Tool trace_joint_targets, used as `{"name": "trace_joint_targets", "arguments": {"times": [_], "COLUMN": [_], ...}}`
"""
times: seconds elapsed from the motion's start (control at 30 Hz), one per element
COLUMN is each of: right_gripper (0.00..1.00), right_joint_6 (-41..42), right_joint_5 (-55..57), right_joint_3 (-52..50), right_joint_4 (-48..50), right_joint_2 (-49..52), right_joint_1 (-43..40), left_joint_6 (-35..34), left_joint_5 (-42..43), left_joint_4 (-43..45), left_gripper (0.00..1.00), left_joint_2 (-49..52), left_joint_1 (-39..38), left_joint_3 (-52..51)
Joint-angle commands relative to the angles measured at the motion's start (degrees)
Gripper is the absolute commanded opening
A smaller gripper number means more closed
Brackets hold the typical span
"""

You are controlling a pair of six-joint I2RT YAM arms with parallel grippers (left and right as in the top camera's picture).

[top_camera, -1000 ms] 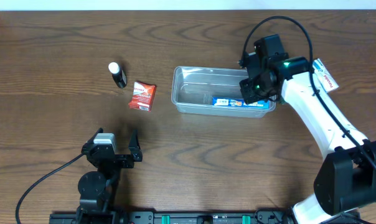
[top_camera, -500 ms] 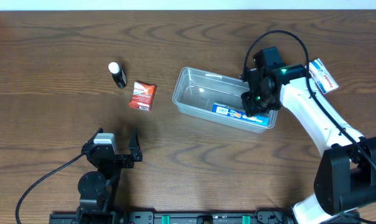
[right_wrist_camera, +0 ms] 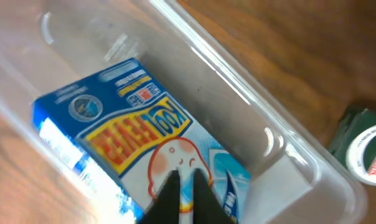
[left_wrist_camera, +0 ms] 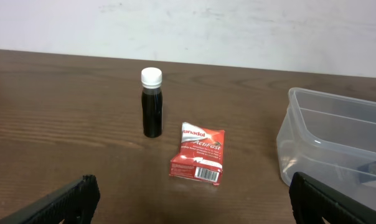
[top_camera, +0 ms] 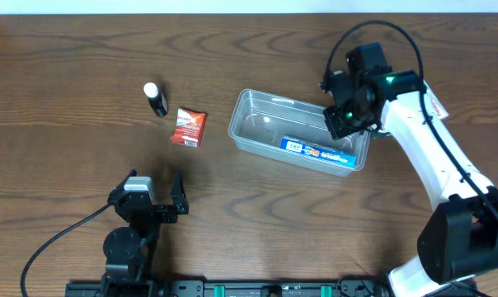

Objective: Pack container

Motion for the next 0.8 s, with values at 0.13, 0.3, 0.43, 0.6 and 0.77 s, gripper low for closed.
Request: {"name": "trace_joint_targets", "arguments": {"times": [0.13,0.3,0.43,0.6,0.77], "right_gripper": [0.36,0.43,0.47,0.49,0.49], "right_joint_6": [-15.8,-23.1,-29.9,-31.6,-31.5], "right_joint_5": [-1.4,-4.4,-7.6,-7.3,-4.3], "right_joint_3": [4.2,1.8,-0.9,-2.9,-4.8], "right_joint_4": [-6.1,-6.8,-6.3,-4.4,-0.9], "right_joint_2": [0.1,0.1,0.1,0.1,0.1], "right_joint_1": [0.1,1.0,3.1,5.2,5.7], "left_joint_6": [0.7,0.7,0.7,0.7,0.7], "left_joint_5": [0.4,0.4,0.4,0.4,0.4], "left_joint_4": [-0.6,-0.6,-0.6,-0.6,-0.6], "left_gripper": [0.98,0.98,0.98,0.98,0.98], "left_joint_2": [-0.3,-0.3,-0.3,-0.3,-0.3], "left_joint_1": [-0.1,-0.1,-0.1,-0.1,-0.1], "left_joint_3": [-1.6,-1.6,-1.6,-1.6,-1.6]}}
